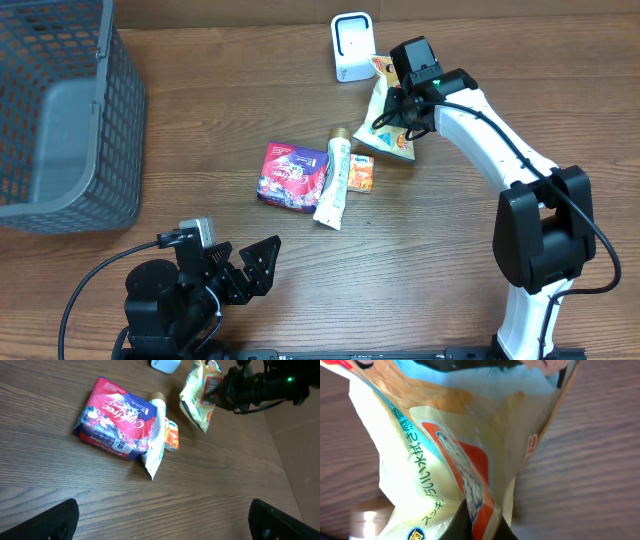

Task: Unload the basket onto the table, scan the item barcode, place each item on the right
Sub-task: 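Hold the wet-wipe pack up in front of the white scanner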

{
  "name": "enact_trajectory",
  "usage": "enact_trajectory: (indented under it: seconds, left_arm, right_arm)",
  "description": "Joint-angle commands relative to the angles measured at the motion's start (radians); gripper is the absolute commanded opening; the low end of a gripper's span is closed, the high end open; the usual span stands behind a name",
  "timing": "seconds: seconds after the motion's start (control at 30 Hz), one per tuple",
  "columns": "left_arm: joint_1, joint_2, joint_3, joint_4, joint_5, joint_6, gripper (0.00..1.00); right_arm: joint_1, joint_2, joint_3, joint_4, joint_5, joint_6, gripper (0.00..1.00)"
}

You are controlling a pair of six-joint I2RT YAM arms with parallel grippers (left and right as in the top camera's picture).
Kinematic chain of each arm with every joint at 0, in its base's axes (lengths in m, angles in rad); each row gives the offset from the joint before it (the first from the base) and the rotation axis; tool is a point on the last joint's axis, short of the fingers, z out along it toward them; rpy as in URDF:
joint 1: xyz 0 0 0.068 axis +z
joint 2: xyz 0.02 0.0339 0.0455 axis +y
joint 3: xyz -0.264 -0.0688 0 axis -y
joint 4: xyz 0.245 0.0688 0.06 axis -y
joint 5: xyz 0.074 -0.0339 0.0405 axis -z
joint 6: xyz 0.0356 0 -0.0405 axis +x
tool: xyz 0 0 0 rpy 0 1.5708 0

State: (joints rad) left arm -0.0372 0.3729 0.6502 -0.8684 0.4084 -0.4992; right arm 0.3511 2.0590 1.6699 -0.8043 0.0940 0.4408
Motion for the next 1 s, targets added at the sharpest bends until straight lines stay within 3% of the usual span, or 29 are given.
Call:
enact_trajectory:
  seconds: [0.0, 0.4, 0.67, 0.83, 0.97]
  left_arm:
    - [0.004, -0.006, 0.006, 0.003, 0.007, -0.01, 1.0]
    - [0.004, -0.006, 0.006, 0.003, 0.007, -0.01, 1.0]
    - [0.004, -0.006, 0.006, 0.003, 0.007, -0.01, 1.0]
    - [0.004, -0.006, 0.006, 0.003, 0.007, -0.01, 1.0]
    - [0.004, -0.006, 0.006, 0.003, 0.007, -0.01, 1.0]
  right_arm:
    - [-0.004, -0.002, 0.026, 0.089, -0.053, 0.0, 0.04]
    - [-0.004, 0.02, 0.049, 0.495, -0.076, -0.003, 0.04]
    - [-0.004, 0.2, 0.383, 0.457, -0.07, -0.066, 0.04]
    - [0.003, 0.255, 0.422, 0.432, -0.07, -0.114, 0.04]
    - [0.036, 0.257, 0.422, 0.492, -0.027, -0.234, 0.04]
